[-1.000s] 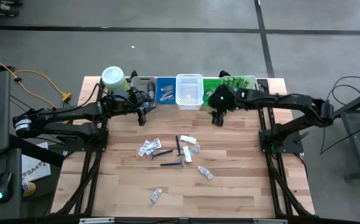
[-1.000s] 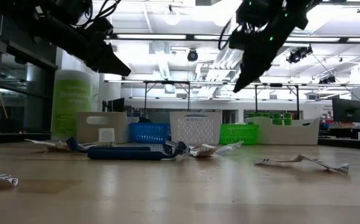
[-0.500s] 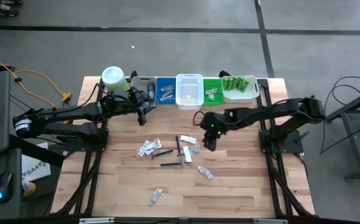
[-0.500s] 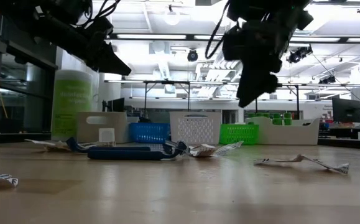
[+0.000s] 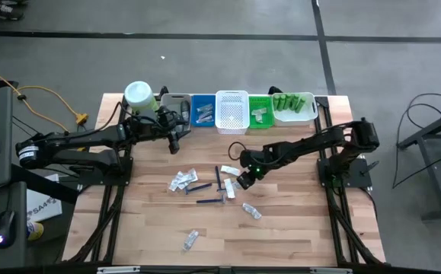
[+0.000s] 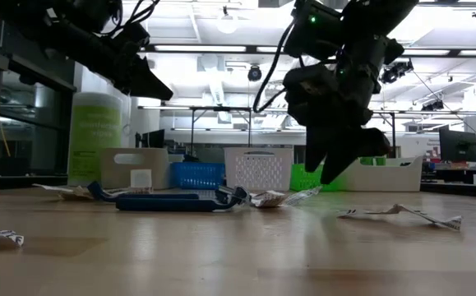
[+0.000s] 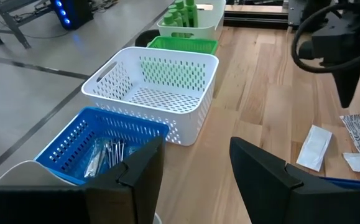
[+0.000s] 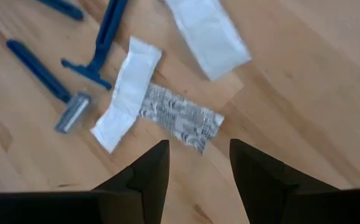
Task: Pick & Place Travel size toiletries
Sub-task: Put the white bandage pack into the green bin
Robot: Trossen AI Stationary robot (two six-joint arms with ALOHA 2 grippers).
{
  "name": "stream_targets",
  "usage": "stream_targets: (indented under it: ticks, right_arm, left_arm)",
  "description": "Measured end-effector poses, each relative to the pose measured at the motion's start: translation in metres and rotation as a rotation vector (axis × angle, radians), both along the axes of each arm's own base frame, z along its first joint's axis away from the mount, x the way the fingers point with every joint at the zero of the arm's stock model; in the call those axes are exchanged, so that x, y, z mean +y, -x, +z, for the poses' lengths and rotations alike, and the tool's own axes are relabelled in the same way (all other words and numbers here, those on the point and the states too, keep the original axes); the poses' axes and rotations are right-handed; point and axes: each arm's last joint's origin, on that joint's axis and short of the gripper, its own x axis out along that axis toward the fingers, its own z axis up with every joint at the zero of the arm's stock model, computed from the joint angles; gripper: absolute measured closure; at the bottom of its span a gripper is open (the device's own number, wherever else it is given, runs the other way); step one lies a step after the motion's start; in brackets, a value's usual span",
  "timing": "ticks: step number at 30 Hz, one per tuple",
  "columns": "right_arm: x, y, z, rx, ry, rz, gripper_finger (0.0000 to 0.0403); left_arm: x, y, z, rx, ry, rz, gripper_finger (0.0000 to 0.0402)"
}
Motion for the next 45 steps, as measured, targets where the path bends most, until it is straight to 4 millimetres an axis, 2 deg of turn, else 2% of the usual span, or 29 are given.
stream_targets:
  ticks: [12, 17, 27, 36, 45]
  right_arm:
    - [-0.002, 0.000, -0.001, 0.012, 0.025, -0.103, 0.0239]
    - [-0.002, -0.002, -0.010, 0.043, 0.024, -0.121, 0.0239]
    - [0.000, -0.009, -0.009, -0.023, -0.027, -0.095, 0.0239]
    - [0.003, -0.009, -0.017, 0.014, -0.007, -0.124, 0.0239]
    - [0.015, -0.014, -0.022, -0.015, -0.039, -0.095, 0.0254]
  left_arm:
    - [0.000, 0.000, -0.001, 0.007, 0.003, 0.000, 0.0217]
    - [0.000, 0.000, -0.001, 0.007, 0.003, 0.000, 0.0217]
    - [0.000, 0.000, -0.001, 0.015, 0.005, 0.000, 0.0217]
    - [0.000, 0.000, -0.001, 0.015, 0.004, 0.000, 0.0217]
    - [0.000, 0.000, -0.002, 0.017, 0.004, -0.001, 0.0217]
